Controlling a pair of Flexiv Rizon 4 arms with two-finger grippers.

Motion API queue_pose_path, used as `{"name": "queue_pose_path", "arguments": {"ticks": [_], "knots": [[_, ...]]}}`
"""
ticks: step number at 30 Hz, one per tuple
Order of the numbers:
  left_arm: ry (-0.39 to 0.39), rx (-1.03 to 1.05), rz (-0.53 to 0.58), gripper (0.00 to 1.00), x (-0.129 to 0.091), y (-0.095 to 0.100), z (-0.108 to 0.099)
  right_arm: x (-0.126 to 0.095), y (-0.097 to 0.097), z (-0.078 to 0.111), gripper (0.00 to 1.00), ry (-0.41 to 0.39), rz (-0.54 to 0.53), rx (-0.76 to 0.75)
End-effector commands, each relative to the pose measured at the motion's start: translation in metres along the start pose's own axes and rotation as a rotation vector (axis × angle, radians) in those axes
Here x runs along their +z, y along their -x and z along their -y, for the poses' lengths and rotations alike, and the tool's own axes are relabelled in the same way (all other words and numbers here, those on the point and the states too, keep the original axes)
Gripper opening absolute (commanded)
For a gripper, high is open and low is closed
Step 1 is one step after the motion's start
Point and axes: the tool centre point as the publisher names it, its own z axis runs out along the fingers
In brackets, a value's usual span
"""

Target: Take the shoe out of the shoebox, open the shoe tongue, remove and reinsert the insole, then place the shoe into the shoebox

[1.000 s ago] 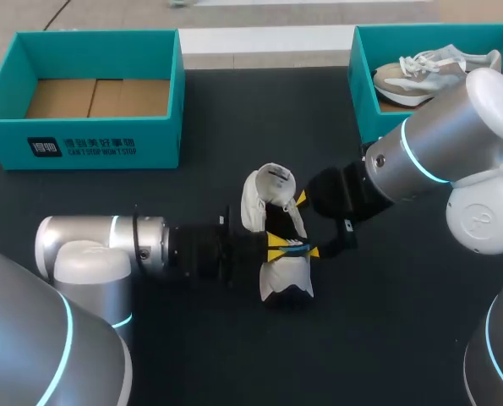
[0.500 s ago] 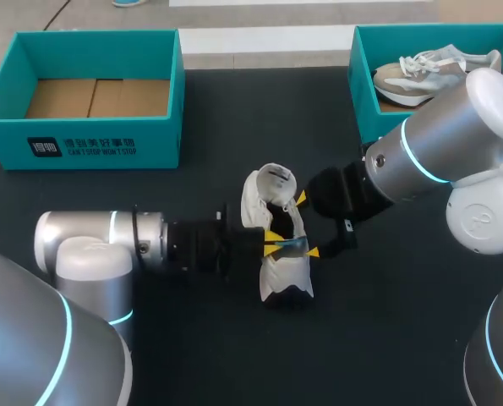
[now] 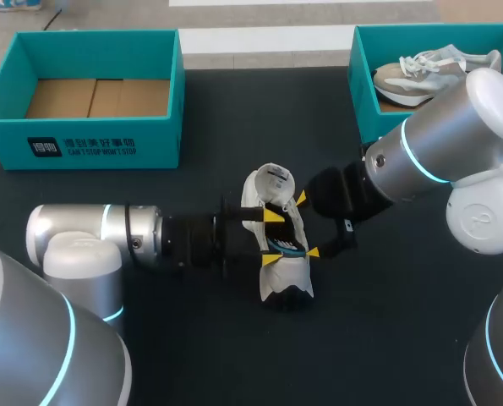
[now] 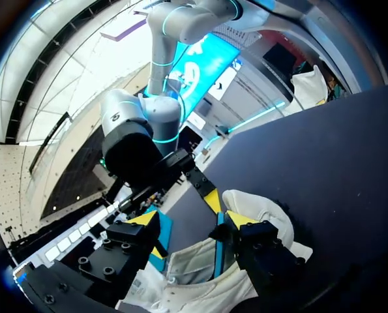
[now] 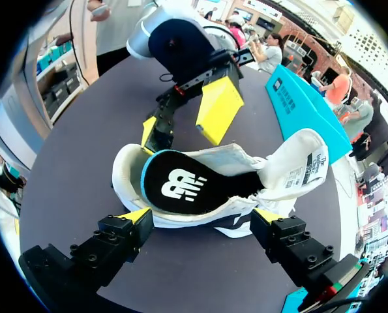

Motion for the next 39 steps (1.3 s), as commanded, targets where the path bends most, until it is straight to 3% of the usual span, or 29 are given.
{"name": "queue_pose_path", "arguments": {"ticks": [1, 9, 12, 19, 24, 31, 39], "knots": [[-0.003, 0.007, -0.004, 0.69, -0.009, 0.008, 0.012, 0.001, -0.001, -0.001, 1.0, -0.003, 0.002, 0.001], [-0.032, 0.015, -0.005, 0.66, -0.012, 0.019, 0.026, 0.001, -0.001, -0.001, 1.0, -0.003, 0.002, 0.001], [-0.043, 0.009, -0.055, 0.68, -0.016, 0.024, 0.03, 0.001, -0.001, -0.001, 1.0, -0.003, 0.002, 0.001], [-0.057, 0.017, -0.202, 0.91, -0.034, 0.048, 0.035, 0.001, -0.001, -0.001, 1.0, -0.003, 0.002, 0.001], [-0.076, 0.035, -0.346, 1.0, -0.039, 0.056, 0.034, 0.001, -0.001, -0.001, 1.0, -0.003, 0.002, 0.001], [-0.136, -0.092, -0.606, 1.0, -0.048, 0.064, 0.034, 0.001, -0.001, -0.001, 1.0, -0.003, 0.002, 0.001], [-0.136, -0.092, -0.606, 1.0, -0.048, 0.064, 0.034, 0.001, -0.001, -0.001, 1.0, -0.003, 0.002, 0.001]]}}
